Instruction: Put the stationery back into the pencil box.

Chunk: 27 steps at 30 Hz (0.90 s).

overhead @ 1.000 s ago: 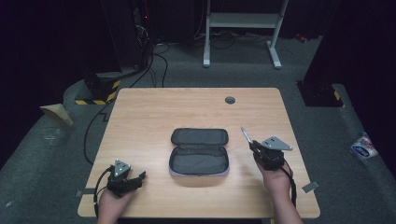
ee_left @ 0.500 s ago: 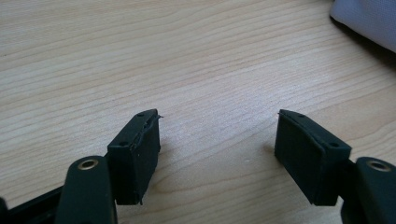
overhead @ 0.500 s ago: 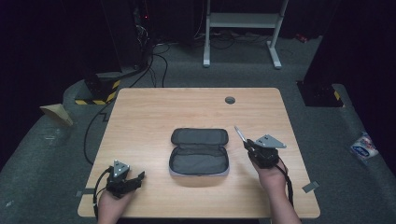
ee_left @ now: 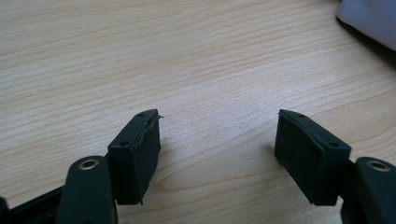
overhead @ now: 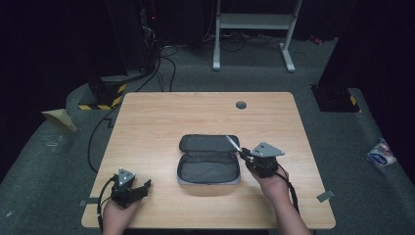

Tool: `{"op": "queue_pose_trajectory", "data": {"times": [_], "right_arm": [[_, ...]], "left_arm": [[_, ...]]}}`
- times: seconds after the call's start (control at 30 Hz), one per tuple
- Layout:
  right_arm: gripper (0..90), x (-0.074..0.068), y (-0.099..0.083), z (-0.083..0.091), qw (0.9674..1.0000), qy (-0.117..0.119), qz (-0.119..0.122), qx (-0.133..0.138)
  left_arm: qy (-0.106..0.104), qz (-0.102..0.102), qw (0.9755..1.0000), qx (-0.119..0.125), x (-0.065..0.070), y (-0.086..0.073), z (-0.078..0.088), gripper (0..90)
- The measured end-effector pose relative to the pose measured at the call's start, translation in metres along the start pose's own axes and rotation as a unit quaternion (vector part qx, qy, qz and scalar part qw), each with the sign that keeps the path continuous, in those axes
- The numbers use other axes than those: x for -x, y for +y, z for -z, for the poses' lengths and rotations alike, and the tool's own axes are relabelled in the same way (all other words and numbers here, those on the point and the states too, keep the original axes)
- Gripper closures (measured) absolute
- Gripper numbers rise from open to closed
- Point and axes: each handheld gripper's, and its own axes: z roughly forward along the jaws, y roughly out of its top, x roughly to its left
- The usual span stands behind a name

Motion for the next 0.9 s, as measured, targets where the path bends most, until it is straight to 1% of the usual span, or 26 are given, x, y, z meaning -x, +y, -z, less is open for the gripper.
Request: {"op": "queue_pose_trajectory", "data": {"times": [0.1,0.23,0.3,0.33,0.43,0.53,0.6,0.67,0.73,0.77,0.8,0.87,0.9], "right_arm": [[78.6,-0.012,0.007,-0.006,0.9995,0.026,0.014,0.005],[78.6,-0.029,0.013,-0.015,0.9974,0.062,0.036,0.007],[78.6,-0.038,0.016,-0.022,0.9952,0.084,0.050,0.004],[78.6,-0.041,0.017,-0.024,0.9945,0.091,0.052,0.002],[78.5,-0.051,0.020,-0.033,0.9902,0.120,0.071,-0.001],[78.5,-0.057,0.020,-0.039,0.9874,0.137,0.079,-0.011],[78.5,-0.060,0.019,-0.043,0.9858,0.143,0.085,-0.020],[78.2,-0.063,0.019,-0.045,0.9846,0.148,0.090,-0.024],[76.7,-0.064,0.018,-0.047,0.9845,0.148,0.090,-0.030],[70.5,-0.065,0.018,-0.048,0.9851,0.143,0.089,-0.032],[67.6,-0.065,0.018,-0.049,0.9860,0.140,0.084,-0.031],[67.7,-0.063,0.019,-0.048,0.9861,0.145,0.075,-0.030],[67.6,-0.063,0.019,-0.046,0.9870,0.139,0.075,-0.028]], "left_arm": [[0.000,0.000,1.0000,0.000,0.000,0.000,0.000,31.4],[0.000,0.000,1.0000,0.000,0.000,0.000,0.000,31.4],[0.000,0.000,1.0000,0.000,0.000,0.000,0.000,31.4],[0.000,-0.001,1.0000,0.000,0.000,0.000,0.000,31.4],[0.001,0.000,1.0000,0.001,0.000,0.000,0.000,31.4],[0.000,0.000,1.0000,0.001,0.000,0.000,0.000,31.4],[-0.001,0.003,1.0000,0.001,0.000,0.000,0.000,31.4],[-0.002,0.002,1.0000,0.002,0.000,0.000,0.000,31.4],[-0.002,0.003,1.0000,0.001,0.000,0.000,0.000,31.4],[-0.002,0.003,1.0000,0.001,0.000,0.000,0.000,31.4],[-0.001,0.001,1.0000,0.001,0.000,0.000,0.000,31.4],[-0.001,0.000,1.0000,0.001,0.000,0.000,0.000,31.3],[-0.001,0.000,1.0000,0.001,0.000,0.000,0.000,31.3]]}}
